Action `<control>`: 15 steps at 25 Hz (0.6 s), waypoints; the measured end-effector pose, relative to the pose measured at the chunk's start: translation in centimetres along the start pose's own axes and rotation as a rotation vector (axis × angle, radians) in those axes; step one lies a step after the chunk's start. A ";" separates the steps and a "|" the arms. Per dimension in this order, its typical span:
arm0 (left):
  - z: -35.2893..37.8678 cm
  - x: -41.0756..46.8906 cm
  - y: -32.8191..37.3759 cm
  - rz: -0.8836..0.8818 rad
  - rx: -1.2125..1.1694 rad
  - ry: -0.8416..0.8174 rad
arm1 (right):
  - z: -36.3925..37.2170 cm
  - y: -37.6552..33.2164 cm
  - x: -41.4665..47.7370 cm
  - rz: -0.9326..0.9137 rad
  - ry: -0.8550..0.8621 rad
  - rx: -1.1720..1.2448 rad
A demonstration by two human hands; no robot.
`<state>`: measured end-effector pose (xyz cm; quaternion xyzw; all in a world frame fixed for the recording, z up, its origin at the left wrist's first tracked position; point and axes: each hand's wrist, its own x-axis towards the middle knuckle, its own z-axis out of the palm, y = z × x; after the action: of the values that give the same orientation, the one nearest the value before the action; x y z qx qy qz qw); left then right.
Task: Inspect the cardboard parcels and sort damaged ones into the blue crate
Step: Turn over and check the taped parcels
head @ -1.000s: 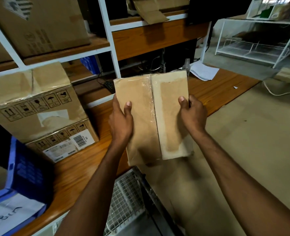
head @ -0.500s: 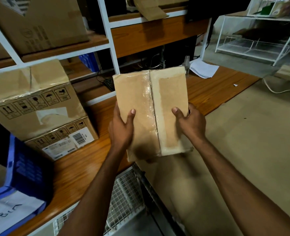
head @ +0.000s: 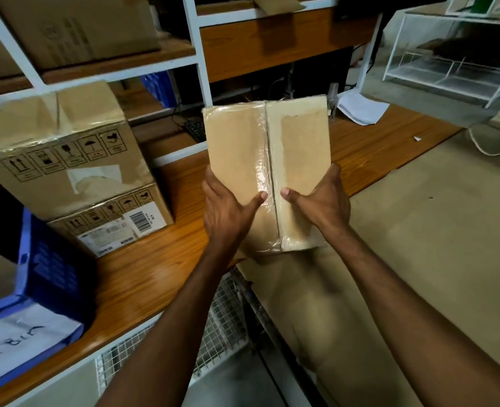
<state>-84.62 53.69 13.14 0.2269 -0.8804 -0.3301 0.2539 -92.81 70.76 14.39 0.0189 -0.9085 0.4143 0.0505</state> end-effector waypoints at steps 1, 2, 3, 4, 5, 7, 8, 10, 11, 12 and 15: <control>0.1 -0.1 0.1 -0.007 0.030 0.003 | 0.1 -0.1 0.1 -0.001 0.009 0.000; 0.2 -0.3 0.3 -0.009 0.045 -0.016 | 0.1 0.0 0.0 0.002 -0.014 0.000; 0.2 -0.6 0.3 -0.002 0.054 -0.037 | 0.3 0.0 -0.3 0.005 -0.047 -0.008; 0.4 -0.8 0.2 0.013 0.068 -0.041 | 0.5 -0.1 -0.5 0.003 -0.055 -0.022; 0.6 -1.0 0.0 0.025 0.086 -0.027 | 0.6 -0.2 -0.6 -0.001 -0.032 -0.035; 0.8 -1.1 -0.4 0.018 0.093 0.009 | 0.7 -0.1 -0.6 -0.025 0.020 -0.037; 0.8 -1.1 -0.6 0.014 0.073 -0.007 | 0.4 0.3 -0.5 -0.032 -0.013 -0.031; 0.2 -1.2 -1.2 0.040 -0.017 -0.097 | -0.6 1.4 -0.5 -0.060 -0.170 -0.025; -0.1 -1.1 -1.7 0.062 -0.057 -0.123 | -1.0 2.0 -0.6 -0.073 -0.201 -0.027; -0.3 -0.8 -2.2 0.076 -0.085 -0.125 | -1.2 2.4 -0.7 -0.073 -0.176 -0.030; -0.9 -0.4 -2.8 0.053 -0.150 -0.110 | -0.7 3.8 -1.3 -0.077 -0.077 -0.005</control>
<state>-83.14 51.60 11.63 0.1654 -0.8715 -0.4001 0.2303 -91.72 73.83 11.85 0.0696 -0.9095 0.4087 0.0314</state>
